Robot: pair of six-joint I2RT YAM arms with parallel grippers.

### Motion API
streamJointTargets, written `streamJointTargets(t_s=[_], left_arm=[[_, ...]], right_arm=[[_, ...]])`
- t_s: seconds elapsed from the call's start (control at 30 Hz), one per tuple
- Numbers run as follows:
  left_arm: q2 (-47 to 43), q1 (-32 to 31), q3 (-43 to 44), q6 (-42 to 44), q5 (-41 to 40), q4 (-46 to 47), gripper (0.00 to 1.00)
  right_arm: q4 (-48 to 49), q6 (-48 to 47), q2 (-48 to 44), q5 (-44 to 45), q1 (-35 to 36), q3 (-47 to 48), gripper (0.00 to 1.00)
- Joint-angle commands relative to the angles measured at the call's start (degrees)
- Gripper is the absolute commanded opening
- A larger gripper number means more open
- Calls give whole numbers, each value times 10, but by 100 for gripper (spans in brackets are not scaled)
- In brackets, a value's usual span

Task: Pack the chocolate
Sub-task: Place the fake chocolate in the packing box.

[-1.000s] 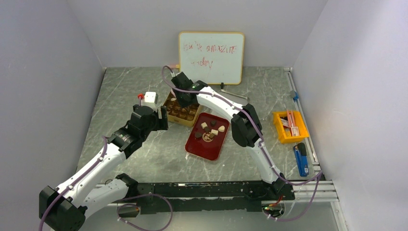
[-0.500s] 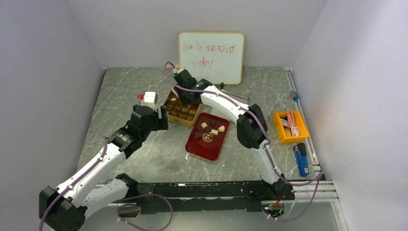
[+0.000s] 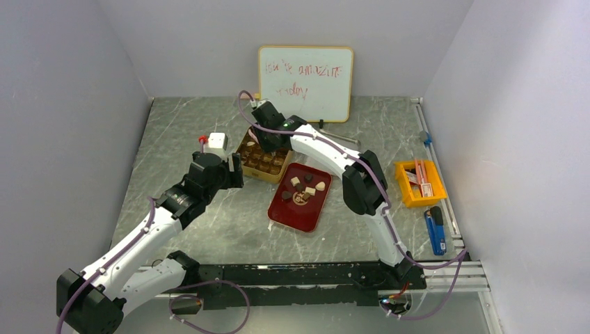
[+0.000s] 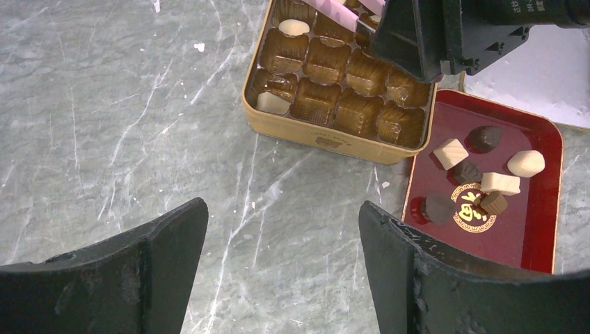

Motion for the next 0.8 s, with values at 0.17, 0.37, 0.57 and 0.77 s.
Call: streamJointTargets(t_s=[0.17, 0.37, 0.57, 0.77], left_arm=[[-6, -3, 19, -7, 6, 5, 84], [1, -2, 21, -5, 5, 9, 84], [0, -2, 18, -6, 4, 9, 84], [-3, -3, 18, -9, 3, 9, 84]], right_arm=[[20, -7, -14, -2, -3, 26, 39], [33, -7, -26, 5, -3, 13, 33], [58, -8, -69, 20, -3, -23, 23], [56, -9, -117, 38, -3, -69, 22]])
